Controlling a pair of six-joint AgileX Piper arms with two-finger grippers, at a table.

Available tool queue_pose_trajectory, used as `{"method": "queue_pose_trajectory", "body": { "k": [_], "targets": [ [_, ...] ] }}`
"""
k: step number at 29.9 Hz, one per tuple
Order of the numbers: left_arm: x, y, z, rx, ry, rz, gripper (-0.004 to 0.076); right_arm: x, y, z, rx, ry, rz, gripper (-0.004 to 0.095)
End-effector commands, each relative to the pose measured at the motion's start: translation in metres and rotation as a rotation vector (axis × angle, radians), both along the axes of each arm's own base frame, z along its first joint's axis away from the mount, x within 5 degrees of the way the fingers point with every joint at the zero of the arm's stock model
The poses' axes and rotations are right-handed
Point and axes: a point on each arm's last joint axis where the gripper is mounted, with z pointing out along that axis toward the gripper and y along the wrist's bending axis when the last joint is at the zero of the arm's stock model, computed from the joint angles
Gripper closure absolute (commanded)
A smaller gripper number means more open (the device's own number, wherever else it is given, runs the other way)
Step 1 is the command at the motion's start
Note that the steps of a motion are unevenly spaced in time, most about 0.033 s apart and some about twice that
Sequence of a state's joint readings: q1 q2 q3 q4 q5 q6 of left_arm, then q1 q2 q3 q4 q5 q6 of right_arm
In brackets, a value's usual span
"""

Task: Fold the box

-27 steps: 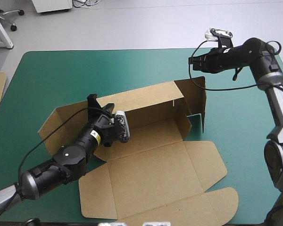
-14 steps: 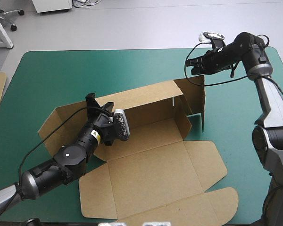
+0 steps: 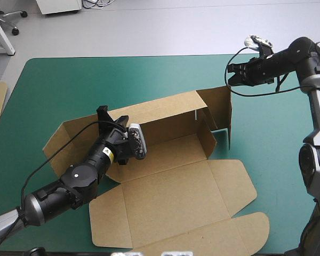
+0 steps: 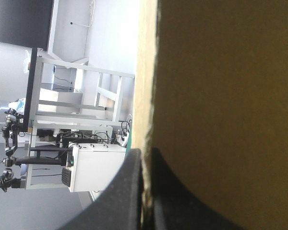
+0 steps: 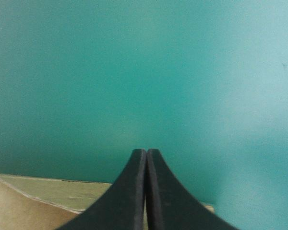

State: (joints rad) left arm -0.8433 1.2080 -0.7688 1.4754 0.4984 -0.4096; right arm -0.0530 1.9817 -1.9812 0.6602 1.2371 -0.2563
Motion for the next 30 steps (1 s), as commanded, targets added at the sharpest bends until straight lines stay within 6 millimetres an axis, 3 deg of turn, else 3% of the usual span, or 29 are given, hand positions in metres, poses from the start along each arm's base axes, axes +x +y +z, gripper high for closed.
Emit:
{"method": "queue_pose_trajectory", "body": {
  "k": [1, 9, 18, 30],
  "targets": [
    [0.000, 0.001, 0.015, -0.047, -0.034, 0.019, 0.0738, -0.016, 0.005, 0.033, 0.086, -0.098, 0.051, 0.0942],
    [0.000, 0.001, 0.015, -0.062, -0.029, 0.025, 0.0738, -0.017, 0.005, 0.031, 0.091, -0.078, 0.042, 0.0942],
    [0.000, 0.001, 0.015, -0.068, -0.028, 0.027, 0.0738, -0.032, 0.009, -0.001, 0.139, 0.032, 0.070, 0.0942],
    [-0.001, 0.001, 0.014, -0.074, -0.025, 0.023, 0.0738, -0.063, 0.014, 0.002, 0.166, 0.022, 0.116, 0.0942]
  ]
}}
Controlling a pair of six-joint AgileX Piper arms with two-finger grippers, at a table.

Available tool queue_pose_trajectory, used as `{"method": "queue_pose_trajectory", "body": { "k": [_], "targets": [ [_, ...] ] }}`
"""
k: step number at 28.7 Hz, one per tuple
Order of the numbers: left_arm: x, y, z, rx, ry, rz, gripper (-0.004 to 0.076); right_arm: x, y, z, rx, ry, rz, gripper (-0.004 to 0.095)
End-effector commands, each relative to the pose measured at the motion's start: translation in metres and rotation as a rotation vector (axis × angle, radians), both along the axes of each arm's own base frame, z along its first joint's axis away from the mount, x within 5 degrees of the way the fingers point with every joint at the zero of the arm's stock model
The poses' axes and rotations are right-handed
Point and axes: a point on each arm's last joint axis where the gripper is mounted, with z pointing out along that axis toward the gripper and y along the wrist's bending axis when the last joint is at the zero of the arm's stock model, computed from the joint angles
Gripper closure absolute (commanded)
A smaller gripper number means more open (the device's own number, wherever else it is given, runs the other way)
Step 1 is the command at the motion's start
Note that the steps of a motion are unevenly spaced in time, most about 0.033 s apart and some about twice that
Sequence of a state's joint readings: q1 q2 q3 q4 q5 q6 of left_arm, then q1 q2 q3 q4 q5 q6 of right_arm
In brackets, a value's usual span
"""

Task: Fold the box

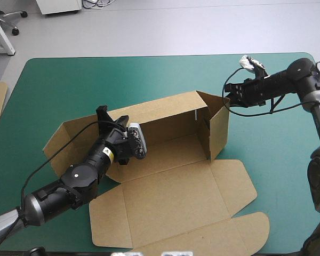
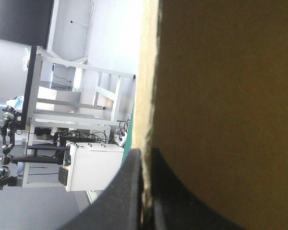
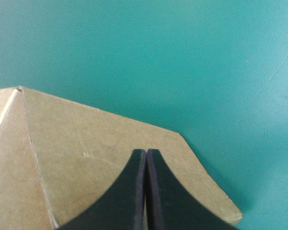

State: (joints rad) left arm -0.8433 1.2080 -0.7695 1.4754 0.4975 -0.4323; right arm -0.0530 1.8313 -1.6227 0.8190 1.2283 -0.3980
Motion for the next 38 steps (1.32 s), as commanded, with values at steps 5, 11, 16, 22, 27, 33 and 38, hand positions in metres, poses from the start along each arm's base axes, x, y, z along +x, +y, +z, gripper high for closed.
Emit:
{"method": "queue_pose_trajectory", "body": {
  "k": [5, 11, 16, 22, 27, 33, 38],
  "targets": [
    [-0.001, 0.001, 0.014, -0.053, -0.031, 0.014, 0.0738, -0.030, 0.003, 0.032, 0.054, -0.106, 0.039, 0.0942],
    [-0.001, 0.000, 0.014, -0.060, -0.028, 0.015, 0.0738, -0.047, 0.006, 0.023, 0.070, -0.127, 0.051, 0.0942],
    [-0.001, -0.001, 0.014, -0.076, -0.021, 0.000, 0.0738, -0.062, 0.008, 0.018, 0.080, -0.203, 0.067, 0.0941],
    [-0.002, -0.002, 0.014, -0.086, -0.015, -0.008, 0.0738, -0.079, 0.011, 0.004, 0.097, -0.282, 0.099, 0.0941],
    [-0.002, -0.002, 0.014, -0.090, -0.013, -0.006, 0.0738, -0.088, 0.016, -0.009, 0.158, -0.290, 0.175, 0.0941],
    [-0.002, -0.002, 0.014, -0.095, -0.009, -0.004, 0.0738, -0.092, 0.018, -0.009, 0.160, -0.323, 0.243, 0.0937],
    [-0.001, -0.002, 0.014, -0.093, -0.011, 0.003, 0.0738, -0.096, 0.019, -0.008, 0.180, -0.319, 0.298, 0.0684]
  ]
}}
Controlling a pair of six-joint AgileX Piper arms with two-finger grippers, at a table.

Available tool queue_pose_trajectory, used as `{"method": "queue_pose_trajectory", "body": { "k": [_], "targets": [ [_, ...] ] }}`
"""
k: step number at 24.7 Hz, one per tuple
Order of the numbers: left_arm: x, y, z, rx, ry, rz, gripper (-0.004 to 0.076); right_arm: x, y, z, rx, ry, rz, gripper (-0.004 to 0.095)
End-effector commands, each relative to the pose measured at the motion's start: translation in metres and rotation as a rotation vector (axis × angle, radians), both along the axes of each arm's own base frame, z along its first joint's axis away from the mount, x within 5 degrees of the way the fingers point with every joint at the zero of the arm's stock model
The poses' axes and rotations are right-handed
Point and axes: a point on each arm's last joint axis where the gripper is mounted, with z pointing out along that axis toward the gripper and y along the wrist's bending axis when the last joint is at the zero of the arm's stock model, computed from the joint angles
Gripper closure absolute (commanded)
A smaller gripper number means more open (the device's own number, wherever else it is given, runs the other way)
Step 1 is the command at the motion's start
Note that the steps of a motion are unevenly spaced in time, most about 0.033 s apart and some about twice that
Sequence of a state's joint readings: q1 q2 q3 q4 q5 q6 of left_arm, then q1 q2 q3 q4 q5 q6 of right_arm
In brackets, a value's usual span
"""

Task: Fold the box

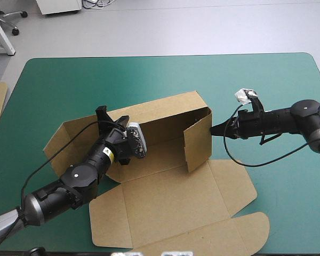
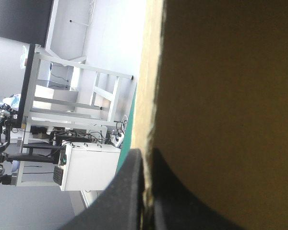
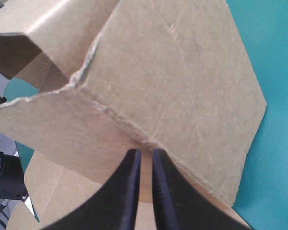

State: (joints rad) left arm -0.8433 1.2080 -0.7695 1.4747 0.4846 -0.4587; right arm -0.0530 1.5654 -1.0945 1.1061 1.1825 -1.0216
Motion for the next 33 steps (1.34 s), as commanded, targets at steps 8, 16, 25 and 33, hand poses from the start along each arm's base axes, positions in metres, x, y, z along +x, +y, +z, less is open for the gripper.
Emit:
{"method": "queue_pose_trajectory", "body": {
  "k": [8, 16, 25, 33],
  "targets": [
    [-0.001, 0.000, 0.014, -0.073, -0.018, 0.010, 0.0738, -0.011, 0.028, 0.023, 0.048, -0.117, 0.114, 0.0332],
    [-0.001, 0.000, 0.014, -0.077, -0.018, 0.019, 0.0738, -0.010, 0.043, 0.012, -0.108, -0.139, 0.110, 0.0332],
    [-0.001, 0.000, 0.013, -0.076, -0.017, 0.019, 0.0738, -0.005, 0.039, 0.016, -0.149, -0.202, 0.030, 0.0363],
    [-0.003, 0.001, 0.004, -0.042, -0.005, 0.006, 0.0738, -0.007, 0.036, 0.028, -0.175, -0.290, -0.011, 0.0379]
  ]
}}
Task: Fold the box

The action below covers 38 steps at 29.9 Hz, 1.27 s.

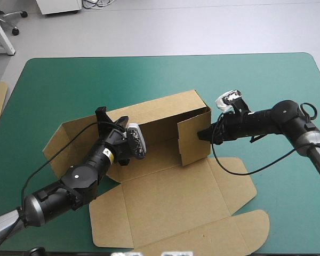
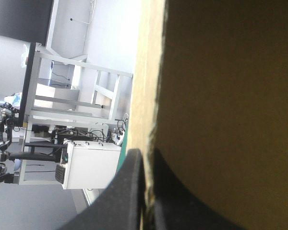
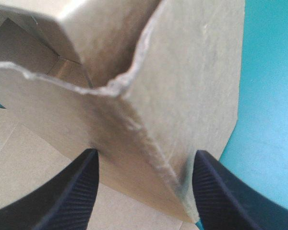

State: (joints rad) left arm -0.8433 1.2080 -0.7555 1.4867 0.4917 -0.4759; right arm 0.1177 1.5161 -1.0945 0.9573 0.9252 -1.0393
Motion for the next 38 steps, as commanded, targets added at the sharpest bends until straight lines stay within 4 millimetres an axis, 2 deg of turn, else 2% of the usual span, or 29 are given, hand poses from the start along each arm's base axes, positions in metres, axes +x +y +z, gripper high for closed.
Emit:
{"method": "queue_pose_trajectory", "body": {
  "k": [1, 19, 29, 34, 38],
  "targets": [
    [-0.002, 0.000, 0.008, -0.047, -0.010, -0.002, 0.0738, -0.005, 0.001, 0.026, 0.044, -0.098, -0.023, 0.0379],
    [0.005, -0.006, 0.003, -0.043, -0.041, 0.014, 0.0738, -0.007, 0.036, 0.021, -0.174, -0.260, -0.032, 0.0383],
    [0.009, -0.007, 0.003, -0.028, -0.083, 0.020, 0.0738, 0.001, 0.039, 0.027, -0.131, -0.325, -0.147, 0.0386],
    [0.013, -0.007, 0.000, -0.005, -0.096, 0.053, 0.0738, 0.005, 0.038, 0.032, -0.092, -0.352, -0.211, 0.0454],
    [0.015, -0.008, 0.001, -0.031, -0.109, 0.060, 0.0738, 0.005, 0.038, 0.032, -0.089, -0.352, -0.214, 0.0460]
  ]
}}
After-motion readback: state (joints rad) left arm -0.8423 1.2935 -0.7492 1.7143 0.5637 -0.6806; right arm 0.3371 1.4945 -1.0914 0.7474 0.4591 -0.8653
